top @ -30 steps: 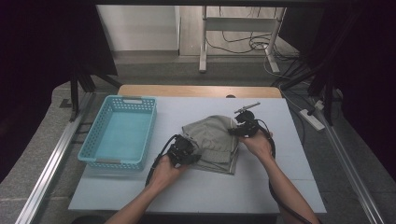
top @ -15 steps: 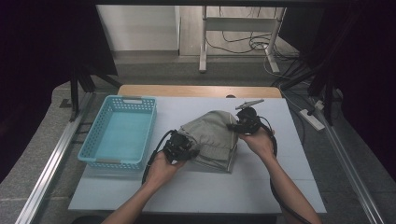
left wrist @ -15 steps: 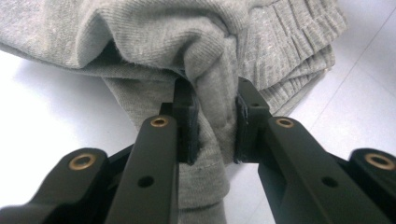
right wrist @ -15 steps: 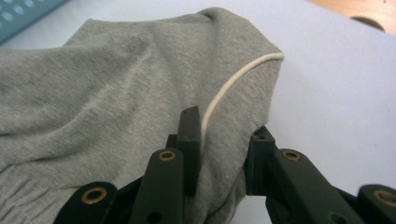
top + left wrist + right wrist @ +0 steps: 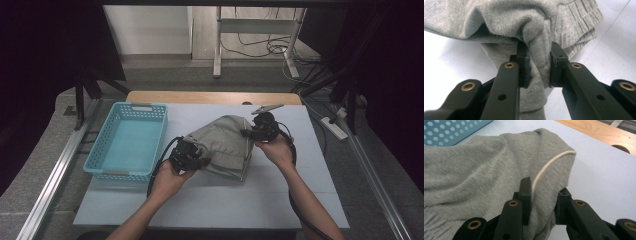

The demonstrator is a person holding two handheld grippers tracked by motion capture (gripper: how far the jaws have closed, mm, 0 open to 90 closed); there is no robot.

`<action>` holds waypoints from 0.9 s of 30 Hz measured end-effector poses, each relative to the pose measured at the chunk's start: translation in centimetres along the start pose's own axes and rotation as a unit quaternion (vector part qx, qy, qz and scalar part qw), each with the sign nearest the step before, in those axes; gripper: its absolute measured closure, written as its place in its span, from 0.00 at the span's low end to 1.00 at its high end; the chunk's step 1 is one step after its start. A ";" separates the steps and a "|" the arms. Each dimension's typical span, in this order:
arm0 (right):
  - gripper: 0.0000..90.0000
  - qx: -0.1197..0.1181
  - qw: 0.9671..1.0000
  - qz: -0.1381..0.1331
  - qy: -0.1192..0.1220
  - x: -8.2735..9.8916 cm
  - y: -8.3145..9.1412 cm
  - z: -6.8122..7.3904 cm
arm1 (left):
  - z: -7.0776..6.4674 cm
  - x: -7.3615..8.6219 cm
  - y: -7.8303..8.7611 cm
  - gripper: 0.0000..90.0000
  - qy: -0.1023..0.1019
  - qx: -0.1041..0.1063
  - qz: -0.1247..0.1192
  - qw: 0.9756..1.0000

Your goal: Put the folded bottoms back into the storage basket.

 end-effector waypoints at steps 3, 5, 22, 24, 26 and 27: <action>0.81 -0.001 1.000 -0.005 0.004 -0.2 0.2 0.2 | 0.0 0.1 0.5 0.82 -0.001 -0.003 -0.001 1.000; 0.81 -0.003 1.000 -0.008 0.005 -0.4 0.3 0.4 | 0.0 0.1 0.8 0.82 -0.001 -0.004 -0.003 1.000; 0.81 -0.036 0.998 -0.045 0.020 -3.0 1.5 2.4 | 1.2 1.7 4.9 0.82 0.017 -0.015 -0.018 1.000; 0.81 -0.037 0.998 -0.046 0.023 -3.4 1.4 2.8 | 1.5 1.9 5.4 0.82 0.020 -0.016 -0.019 0.999; 0.81 -0.040 0.998 -0.048 0.025 -3.8 1.3 3.0 | 1.7 2.1 5.8 0.82 0.022 -0.017 -0.018 0.999; 0.81 -0.041 0.998 -0.048 0.025 -4.1 1.2 3.2 | 1.9 2.2 6.1 0.82 0.026 -0.017 -0.020 0.999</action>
Point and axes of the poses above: each handheld gripper's, and its own axes: y roughly backward along the jaws, x roughly out of its underside, z roughly to its left, the point moved 1 cm from there along -y, roughly forward along the jaws, and after that the axes turned 14 degrees about z, right-handed, at the moved point
